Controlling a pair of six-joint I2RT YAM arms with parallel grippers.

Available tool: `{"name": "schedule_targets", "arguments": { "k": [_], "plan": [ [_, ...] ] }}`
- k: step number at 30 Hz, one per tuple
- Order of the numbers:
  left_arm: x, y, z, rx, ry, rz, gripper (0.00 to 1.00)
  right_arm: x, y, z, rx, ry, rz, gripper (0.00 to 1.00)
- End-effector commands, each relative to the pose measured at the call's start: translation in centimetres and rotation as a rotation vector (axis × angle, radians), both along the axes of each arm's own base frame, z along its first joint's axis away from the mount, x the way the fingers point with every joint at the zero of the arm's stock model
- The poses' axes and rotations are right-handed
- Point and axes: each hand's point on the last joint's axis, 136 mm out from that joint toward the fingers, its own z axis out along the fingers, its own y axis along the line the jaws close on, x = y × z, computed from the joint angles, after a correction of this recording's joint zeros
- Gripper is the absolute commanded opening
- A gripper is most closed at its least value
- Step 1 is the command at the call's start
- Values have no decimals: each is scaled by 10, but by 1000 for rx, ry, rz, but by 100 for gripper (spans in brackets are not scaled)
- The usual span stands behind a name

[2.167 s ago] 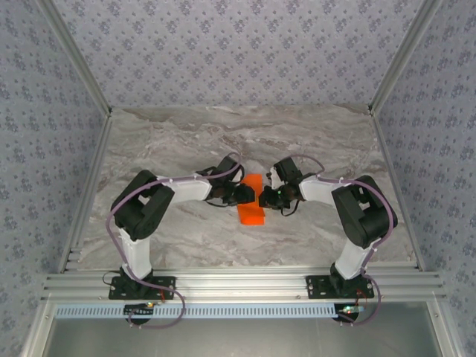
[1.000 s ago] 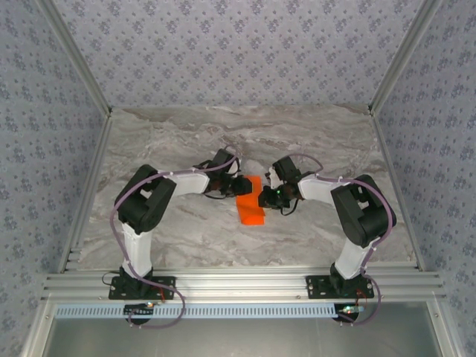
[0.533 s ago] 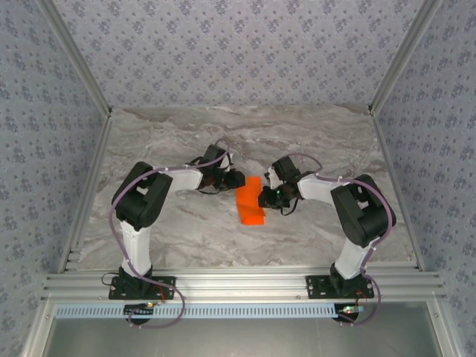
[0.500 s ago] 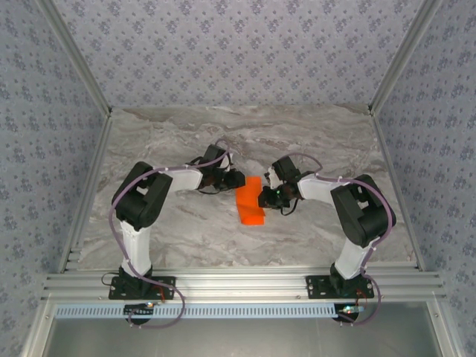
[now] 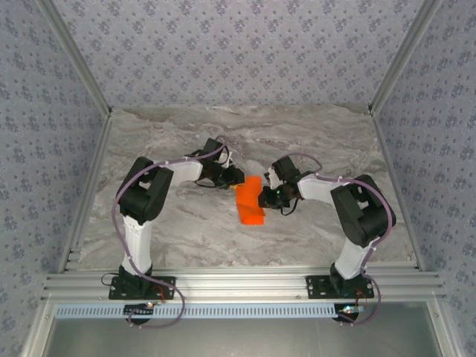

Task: Fold a paper plane with a square sheet of paper (fold left side to right side)
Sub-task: First fold the square sheet of paper in half at the center of the table, then hold the square sheet of paper at the center of the table.

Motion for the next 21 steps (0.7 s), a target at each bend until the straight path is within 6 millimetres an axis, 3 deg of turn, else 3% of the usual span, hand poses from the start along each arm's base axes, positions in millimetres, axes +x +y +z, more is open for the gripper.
{"name": "schedule_targets", "arguments": {
  "k": [1, 8, 12, 16, 19, 21],
  "plan": [
    [68, 38, -15, 146, -193, 113, 26, -43, -36, -46, -202, 163, 3, 15],
    [89, 40, -7, 147, -210, 121, 27, -43, -35, -45, -201, 162, 5, 15],
    [98, 41, 8, 130, -231, 126, 27, -42, -34, -43, -198, 158, 6, 15],
    [88, 39, 40, 73, -281, 121, 27, -41, -31, -43, -187, 155, 4, 15],
    [67, 34, 66, 17, -315, 116, 27, -40, -29, -42, -180, 153, 4, 15],
    [49, 23, 72, -21, -311, 93, 27, -39, -28, -42, -179, 150, 3, 15]
  ]
}}
